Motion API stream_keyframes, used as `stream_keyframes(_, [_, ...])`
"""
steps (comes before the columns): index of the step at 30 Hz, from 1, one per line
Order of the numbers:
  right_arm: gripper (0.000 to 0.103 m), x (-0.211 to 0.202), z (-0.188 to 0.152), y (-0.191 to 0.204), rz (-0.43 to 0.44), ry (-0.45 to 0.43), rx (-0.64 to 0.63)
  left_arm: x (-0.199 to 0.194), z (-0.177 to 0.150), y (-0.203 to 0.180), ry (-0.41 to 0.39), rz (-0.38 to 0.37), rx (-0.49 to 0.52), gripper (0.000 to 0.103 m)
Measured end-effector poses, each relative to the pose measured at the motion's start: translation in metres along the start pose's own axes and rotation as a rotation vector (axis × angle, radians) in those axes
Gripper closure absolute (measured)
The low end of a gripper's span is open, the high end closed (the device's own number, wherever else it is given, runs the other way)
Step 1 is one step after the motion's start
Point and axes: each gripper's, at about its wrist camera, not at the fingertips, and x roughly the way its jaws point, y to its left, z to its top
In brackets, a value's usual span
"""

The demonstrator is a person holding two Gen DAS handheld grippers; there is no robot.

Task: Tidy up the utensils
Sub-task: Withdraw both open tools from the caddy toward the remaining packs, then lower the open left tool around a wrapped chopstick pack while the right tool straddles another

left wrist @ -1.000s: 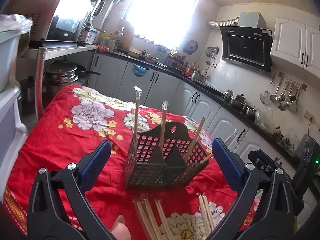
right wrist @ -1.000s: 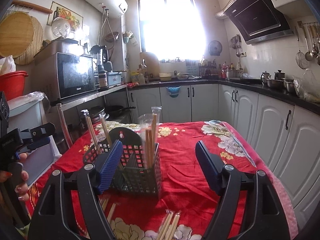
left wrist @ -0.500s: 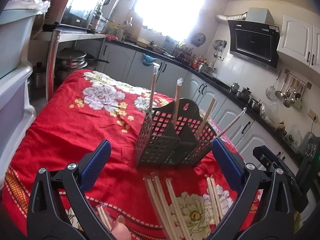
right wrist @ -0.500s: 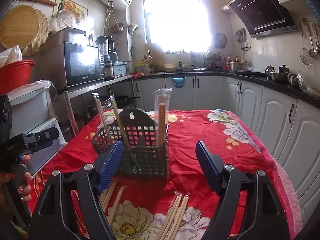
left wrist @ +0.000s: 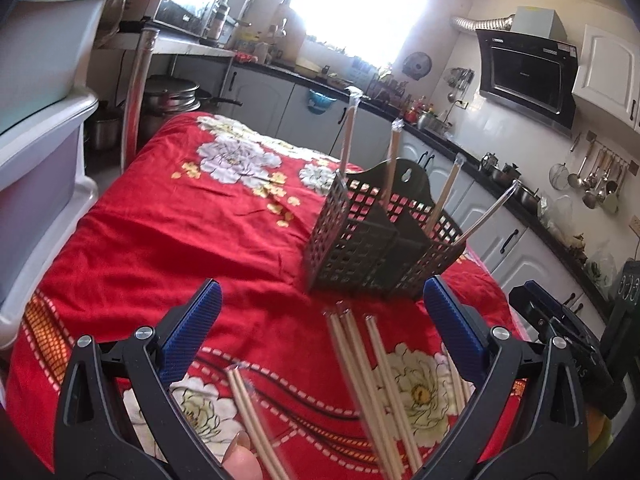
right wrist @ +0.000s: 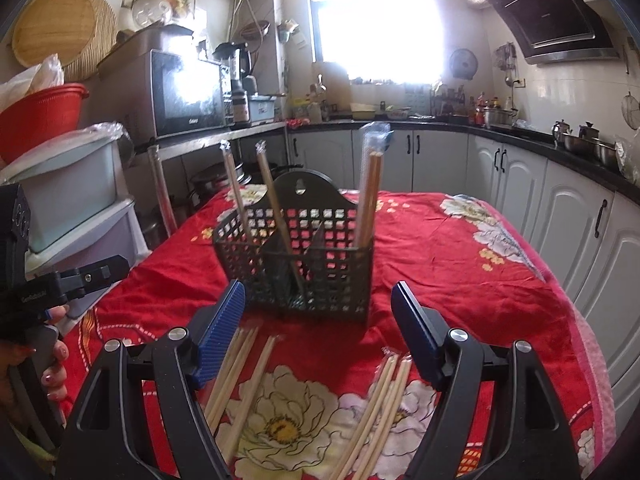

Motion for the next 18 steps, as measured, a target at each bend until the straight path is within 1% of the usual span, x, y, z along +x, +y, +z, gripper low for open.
stream_keyframes(18, [0.03, 0.023, -0.018, 0.027, 0.063, 0.093, -0.05, -0.008, -0.026, 0.028, 0.053, 0.07, -0.015, 0.011])
